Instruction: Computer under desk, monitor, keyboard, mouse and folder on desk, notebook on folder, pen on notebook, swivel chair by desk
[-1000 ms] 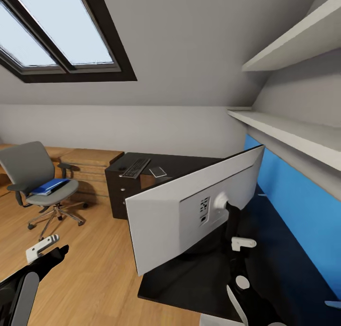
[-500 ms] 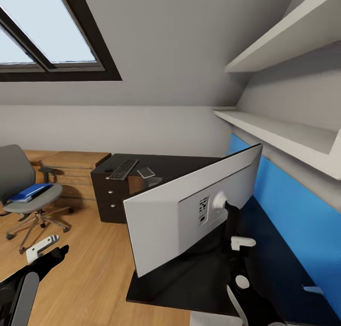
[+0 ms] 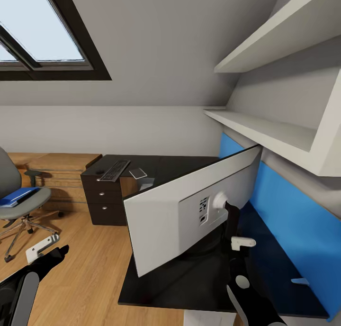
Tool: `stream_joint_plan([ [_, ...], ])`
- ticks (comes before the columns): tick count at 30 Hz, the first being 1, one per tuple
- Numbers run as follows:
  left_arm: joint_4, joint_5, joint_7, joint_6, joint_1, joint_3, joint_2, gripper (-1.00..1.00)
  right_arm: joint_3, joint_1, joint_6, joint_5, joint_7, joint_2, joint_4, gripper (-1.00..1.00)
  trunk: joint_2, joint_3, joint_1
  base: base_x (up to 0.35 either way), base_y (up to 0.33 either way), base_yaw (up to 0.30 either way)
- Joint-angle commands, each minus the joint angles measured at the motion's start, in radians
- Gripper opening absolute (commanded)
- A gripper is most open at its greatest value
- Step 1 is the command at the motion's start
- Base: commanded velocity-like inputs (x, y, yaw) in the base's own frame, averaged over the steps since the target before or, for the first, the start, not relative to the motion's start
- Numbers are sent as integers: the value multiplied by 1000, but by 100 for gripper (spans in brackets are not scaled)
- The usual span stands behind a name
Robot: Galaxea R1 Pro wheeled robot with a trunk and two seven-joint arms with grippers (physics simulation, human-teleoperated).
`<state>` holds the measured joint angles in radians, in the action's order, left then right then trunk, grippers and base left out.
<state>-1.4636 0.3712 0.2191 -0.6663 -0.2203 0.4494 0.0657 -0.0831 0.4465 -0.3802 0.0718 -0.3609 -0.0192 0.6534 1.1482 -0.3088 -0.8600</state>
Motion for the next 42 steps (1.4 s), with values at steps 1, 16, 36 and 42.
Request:
stream_joint_plan([
  [1, -1, 11, 8, -4, -1, 0, 0, 100, -5, 1, -4, -12, -12, 2, -7, -100, 1, -1, 0, 0, 0, 0],
  [16, 0, 11, 8, -4, -1, 0, 0, 100, -5, 1, -5, -12, -12, 4, -8, -100, 1, -1, 0, 205, -22, 0],
  [36, 0, 10, 8, -4, -1, 0, 1, 100, -6, 1, -5, -12, -12, 4, -7, -100, 1, -1, 0, 214, 0, -60],
  [42, 0, 11, 8, -4, -1, 0, 2, 100, -7, 1, -5, -12, -12, 4, -7, -100, 1, -1, 0, 2, 0, -41],
])
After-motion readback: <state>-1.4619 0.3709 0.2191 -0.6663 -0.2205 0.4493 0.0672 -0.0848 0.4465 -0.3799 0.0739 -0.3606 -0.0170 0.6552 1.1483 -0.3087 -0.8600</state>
